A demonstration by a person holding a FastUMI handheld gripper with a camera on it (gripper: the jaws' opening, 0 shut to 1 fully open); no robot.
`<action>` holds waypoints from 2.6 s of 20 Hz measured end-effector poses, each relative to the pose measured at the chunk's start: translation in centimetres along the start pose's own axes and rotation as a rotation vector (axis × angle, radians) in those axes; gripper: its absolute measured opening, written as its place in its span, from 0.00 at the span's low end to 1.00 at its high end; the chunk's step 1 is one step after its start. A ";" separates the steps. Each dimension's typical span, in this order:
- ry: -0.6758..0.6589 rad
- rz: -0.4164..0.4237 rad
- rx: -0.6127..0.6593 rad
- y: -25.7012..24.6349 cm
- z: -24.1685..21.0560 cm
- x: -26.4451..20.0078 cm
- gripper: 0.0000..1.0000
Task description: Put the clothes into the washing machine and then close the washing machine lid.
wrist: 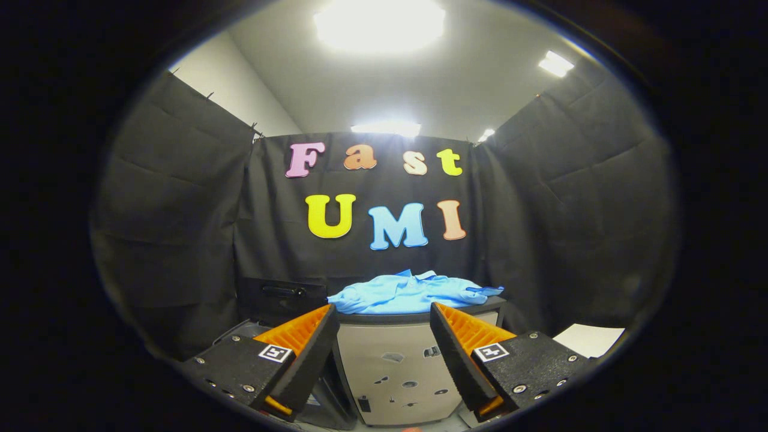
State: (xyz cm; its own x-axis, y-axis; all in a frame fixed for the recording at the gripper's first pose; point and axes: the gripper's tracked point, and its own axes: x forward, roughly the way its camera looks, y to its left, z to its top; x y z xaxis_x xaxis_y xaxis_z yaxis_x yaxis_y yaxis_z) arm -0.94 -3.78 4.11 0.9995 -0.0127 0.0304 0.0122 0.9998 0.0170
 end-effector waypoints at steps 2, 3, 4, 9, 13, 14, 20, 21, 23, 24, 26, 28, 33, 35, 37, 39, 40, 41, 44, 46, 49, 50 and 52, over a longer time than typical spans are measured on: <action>0.005 -0.003 0.014 -0.3 0.7 1.1 0.94; 0.007 -0.004 0.019 -0.6 1.0 1.7 0.95; 0.010 -0.004 0.019 -0.8 1.3 2.4 0.95; 0.057 -0.008 0.012 -2.1 2.0 5.9 0.95; 0.066 0.011 0.008 -2.5 3.0 8.8 0.94; 0.071 0.017 0.004 -2.7 3.1 9.7 0.95; 0.123 0.025 0.004 -3.7 3.0 14.8 0.95; 0.131 0.025 0.003 -3.8 2.8 15.6 0.95; 0.151 0.029 0.000 -4.0 2.6 17.4 0.95; 0.162 0.031 0.000 -4.2 2.5 18.4 0.95; 0.194 0.036 0.000 -4.4 2.1 20.2 0.95; 0.239 0.042 0.001 -4.6 1.2 21.9 0.95; 0.330 0.051 0.019 -5.1 -0.9 26.0 0.95; 0.377 0.059 0.019 -5.0 -2.1 27.6 0.95; 0.428 0.061 0.010 -5.3 -3.4 28.8 0.95; 0.472 0.063 0.012 -5.4 -4.6 30.2 0.95; 0.489 0.064 0.021 -5.4 -5.2 30.8 0.95; 0.504 0.068 0.033 -5.4 -5.6 31.5 0.95; 0.558 0.076 0.038 -5.3 -6.9 33.4 0.95; 0.587 0.057 -0.007 -5.9 -8.1 34.2 0.95; 0.675 0.083 -0.037 -5.6 -10.3 34.9 0.95; 0.698 0.095 -0.041 -5.5 -10.6 34.9 0.95; 0.728 0.112 -0.037 -5.5 -11.1 35.1 0.95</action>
State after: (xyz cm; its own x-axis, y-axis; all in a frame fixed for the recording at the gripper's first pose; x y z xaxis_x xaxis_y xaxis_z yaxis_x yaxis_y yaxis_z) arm 34.43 -9.55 -5.98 0.7622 0.0905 -0.6410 -0.1025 0.9946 0.0186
